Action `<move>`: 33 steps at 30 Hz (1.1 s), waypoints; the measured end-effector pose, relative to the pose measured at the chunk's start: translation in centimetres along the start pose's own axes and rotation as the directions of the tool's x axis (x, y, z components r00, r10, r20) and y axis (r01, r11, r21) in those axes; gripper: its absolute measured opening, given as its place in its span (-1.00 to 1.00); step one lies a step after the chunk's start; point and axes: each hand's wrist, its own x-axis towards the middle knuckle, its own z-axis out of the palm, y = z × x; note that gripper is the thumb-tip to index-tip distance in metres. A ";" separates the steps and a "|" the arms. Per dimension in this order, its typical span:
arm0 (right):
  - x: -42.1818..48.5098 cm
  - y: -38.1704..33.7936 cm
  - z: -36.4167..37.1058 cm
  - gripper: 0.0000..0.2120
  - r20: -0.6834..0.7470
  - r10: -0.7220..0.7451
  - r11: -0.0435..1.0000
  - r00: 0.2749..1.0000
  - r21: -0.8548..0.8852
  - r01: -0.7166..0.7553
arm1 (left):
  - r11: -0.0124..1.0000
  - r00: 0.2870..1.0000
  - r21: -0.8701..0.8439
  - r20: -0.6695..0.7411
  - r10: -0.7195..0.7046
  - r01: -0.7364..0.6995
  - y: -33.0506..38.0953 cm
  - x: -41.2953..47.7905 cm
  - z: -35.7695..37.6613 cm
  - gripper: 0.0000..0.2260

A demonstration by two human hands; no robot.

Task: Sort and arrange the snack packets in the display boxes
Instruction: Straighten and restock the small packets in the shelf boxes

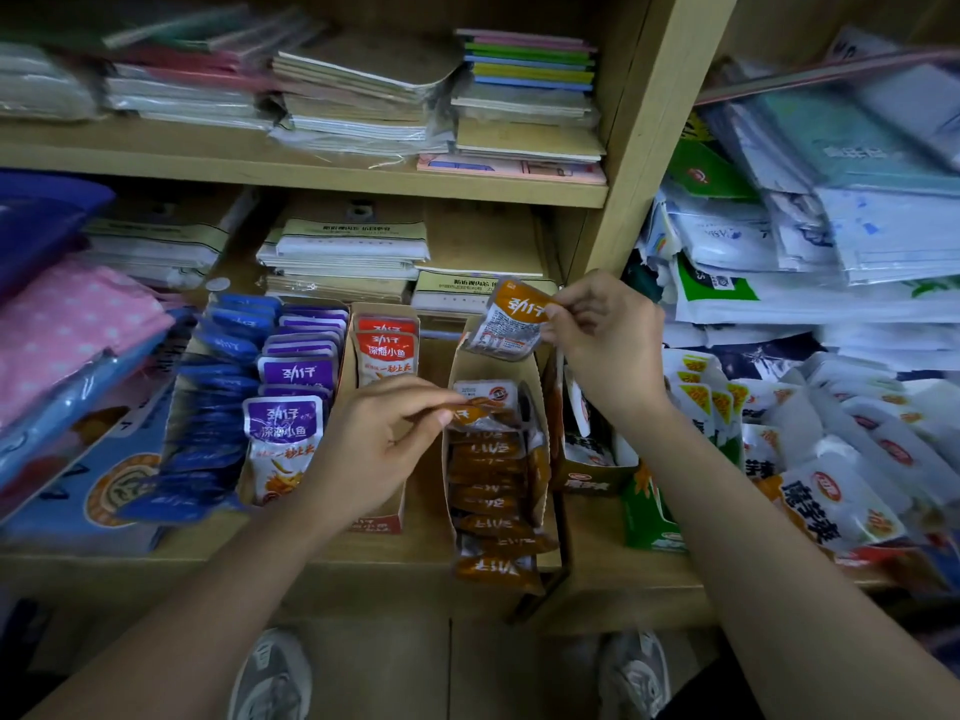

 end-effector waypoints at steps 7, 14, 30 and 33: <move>0.1 0.2 0.3 -0.90 0.128 -0.018 0.999 0.992 -0.046 0.024 | 0.997 0.992 -0.035 -0.106 -0.075 0.072 0.4 0.4 0.3 -0.83; 0.1 0.1 0.1 -0.72 0.489 0.004 1.000 0.872 0.011 -0.010 | 0.963 0.956 -0.156 -0.165 -0.243 0.218 0.0 2.5 1.2 -0.72; 0.4 0.8 0.2 -0.93 0.177 -0.089 0.969 0.980 -0.211 0.126 | 0.985 0.980 -0.064 -0.114 -0.165 0.158 -0.1 1.0 0.1 -0.80; 0.2 0.8 0.4 -0.94 0.211 -0.123 0.965 0.970 -0.205 0.167 | 0.996 0.994 0.035 -0.073 -0.076 0.078 0.0 0.8 -0.1 -0.85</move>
